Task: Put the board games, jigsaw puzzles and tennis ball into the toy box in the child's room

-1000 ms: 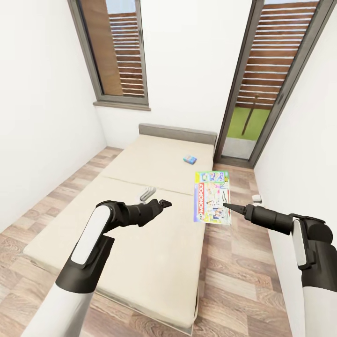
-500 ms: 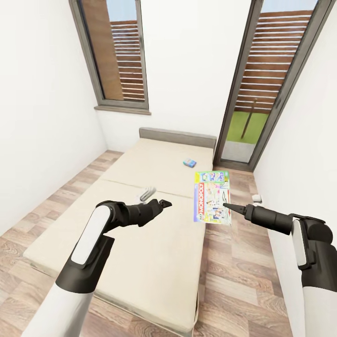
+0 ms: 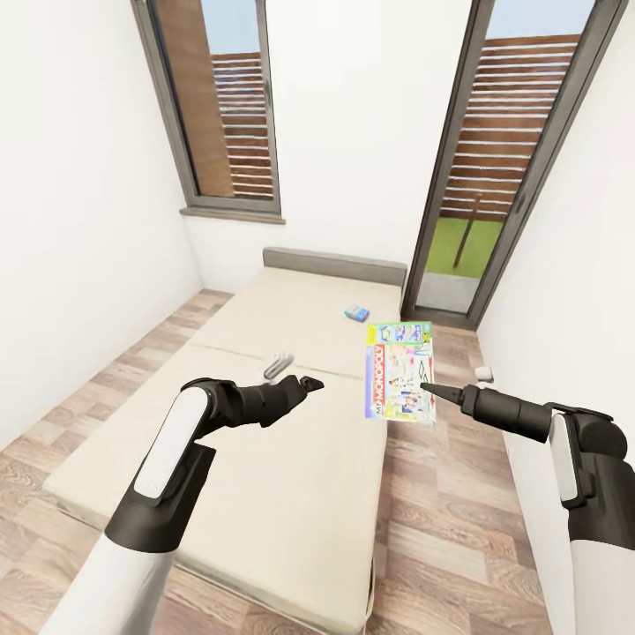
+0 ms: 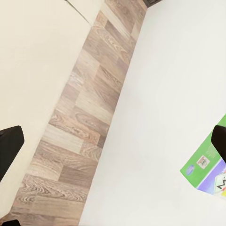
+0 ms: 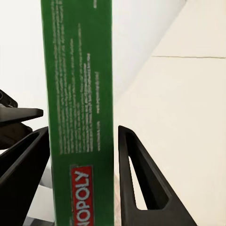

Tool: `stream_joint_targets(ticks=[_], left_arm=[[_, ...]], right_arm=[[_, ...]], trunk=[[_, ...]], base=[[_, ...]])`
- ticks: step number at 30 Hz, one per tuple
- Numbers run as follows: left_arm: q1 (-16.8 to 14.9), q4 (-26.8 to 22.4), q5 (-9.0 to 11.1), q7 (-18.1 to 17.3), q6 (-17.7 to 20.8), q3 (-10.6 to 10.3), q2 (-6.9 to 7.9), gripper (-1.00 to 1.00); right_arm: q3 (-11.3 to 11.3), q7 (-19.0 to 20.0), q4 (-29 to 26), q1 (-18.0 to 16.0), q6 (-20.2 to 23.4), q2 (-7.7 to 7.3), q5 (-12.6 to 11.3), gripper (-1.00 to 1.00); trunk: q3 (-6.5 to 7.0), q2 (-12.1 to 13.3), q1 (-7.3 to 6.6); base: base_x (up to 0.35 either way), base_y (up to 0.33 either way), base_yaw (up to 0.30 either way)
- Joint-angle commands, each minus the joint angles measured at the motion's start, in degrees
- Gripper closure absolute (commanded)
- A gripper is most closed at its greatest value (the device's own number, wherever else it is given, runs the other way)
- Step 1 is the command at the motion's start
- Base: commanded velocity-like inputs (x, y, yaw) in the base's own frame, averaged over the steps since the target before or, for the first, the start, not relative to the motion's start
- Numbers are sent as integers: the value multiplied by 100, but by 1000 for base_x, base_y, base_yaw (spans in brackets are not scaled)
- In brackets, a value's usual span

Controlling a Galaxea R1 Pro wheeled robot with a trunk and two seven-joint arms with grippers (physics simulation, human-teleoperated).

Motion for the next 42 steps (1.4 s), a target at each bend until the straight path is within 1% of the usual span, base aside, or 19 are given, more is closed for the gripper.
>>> stream_joint_targets(ticks=[1, 42], left_arm=[[-6, -5, 50, 60, 8, 3, -2, -100], [-6, -5, 50, 60, 8, 3, -2, -100]], right_arm=[[-2, -1, 0, -5, 40, -1, -23, 100], [-4, 7, 0, -5, 40, -23, -30, 100]], trunk=[[-2, -11, 4], [381, -11, 4]], base=[[0, 0, 0], [0, 0, 0]])
